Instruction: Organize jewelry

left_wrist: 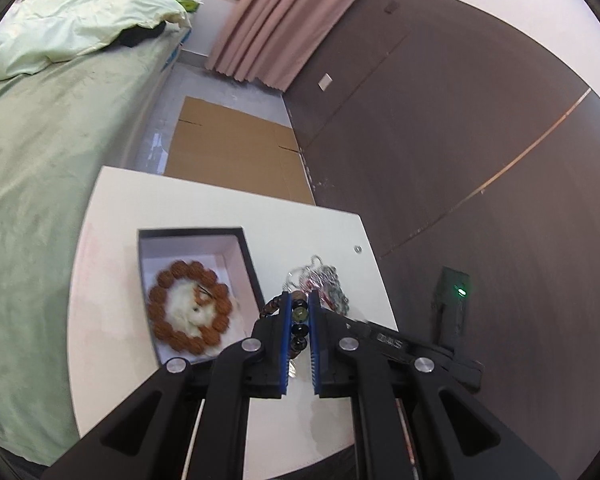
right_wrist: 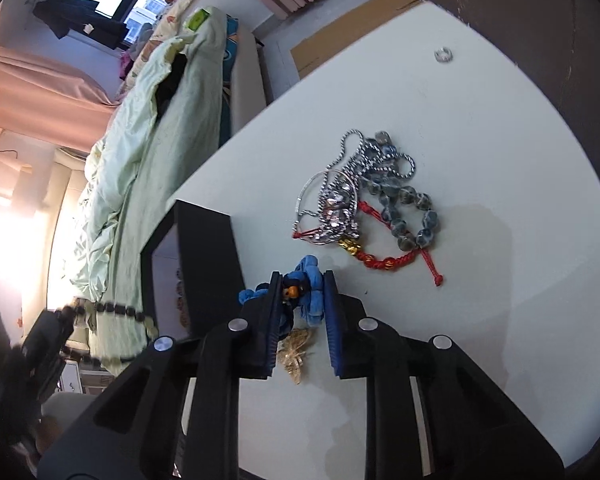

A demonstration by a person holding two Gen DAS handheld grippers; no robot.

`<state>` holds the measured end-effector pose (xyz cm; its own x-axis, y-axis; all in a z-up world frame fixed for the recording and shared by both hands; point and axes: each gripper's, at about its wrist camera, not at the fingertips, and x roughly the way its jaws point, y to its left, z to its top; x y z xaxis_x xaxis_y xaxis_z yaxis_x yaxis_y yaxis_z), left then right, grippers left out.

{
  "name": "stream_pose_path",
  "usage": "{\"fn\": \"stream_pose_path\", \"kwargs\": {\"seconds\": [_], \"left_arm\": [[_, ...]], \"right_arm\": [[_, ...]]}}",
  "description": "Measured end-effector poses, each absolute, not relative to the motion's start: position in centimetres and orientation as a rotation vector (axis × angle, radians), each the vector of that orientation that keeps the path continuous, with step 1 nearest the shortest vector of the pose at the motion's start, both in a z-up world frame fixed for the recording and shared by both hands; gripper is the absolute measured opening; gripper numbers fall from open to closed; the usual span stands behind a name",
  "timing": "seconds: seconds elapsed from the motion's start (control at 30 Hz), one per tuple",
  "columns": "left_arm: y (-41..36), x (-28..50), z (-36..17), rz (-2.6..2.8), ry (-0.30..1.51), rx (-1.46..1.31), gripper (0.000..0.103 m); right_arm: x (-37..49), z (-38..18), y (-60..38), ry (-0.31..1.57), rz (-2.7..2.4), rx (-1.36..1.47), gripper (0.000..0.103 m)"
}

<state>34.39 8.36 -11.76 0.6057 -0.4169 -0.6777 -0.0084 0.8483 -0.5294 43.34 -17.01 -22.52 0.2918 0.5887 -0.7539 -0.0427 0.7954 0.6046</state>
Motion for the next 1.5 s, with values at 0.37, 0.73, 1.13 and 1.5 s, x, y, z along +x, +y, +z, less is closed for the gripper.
{"fn": "stream_pose_path", "kwargs": {"seconds": [0.37, 0.73, 1.13, 1.5], "left_arm": [[11.9, 35.9, -15.2, -0.077, 0.952, -0.530, 0.037], [15.7, 32.9, -15.0, -0.017, 0.897, -0.569, 0.069], [17.8, 30.6, -14.3, 0.043, 0.857, -0.583, 0.094], [11.8, 31.9, -13.5, -0.095, 0.860, -0.552, 0.094]], "right_arm": [[42.4, -17.0, -16.1, 1.134, 0.518, 0.504, 0.021], [42.1, -13.5, -11.4, 1.099, 0.626, 0.450, 0.021], [41.4, -13.9, -7.9, 1.074, 0.680, 0.419, 0.090], [40.6, -14.6, -15.4, 1.060, 0.542, 0.445, 0.090]]}}
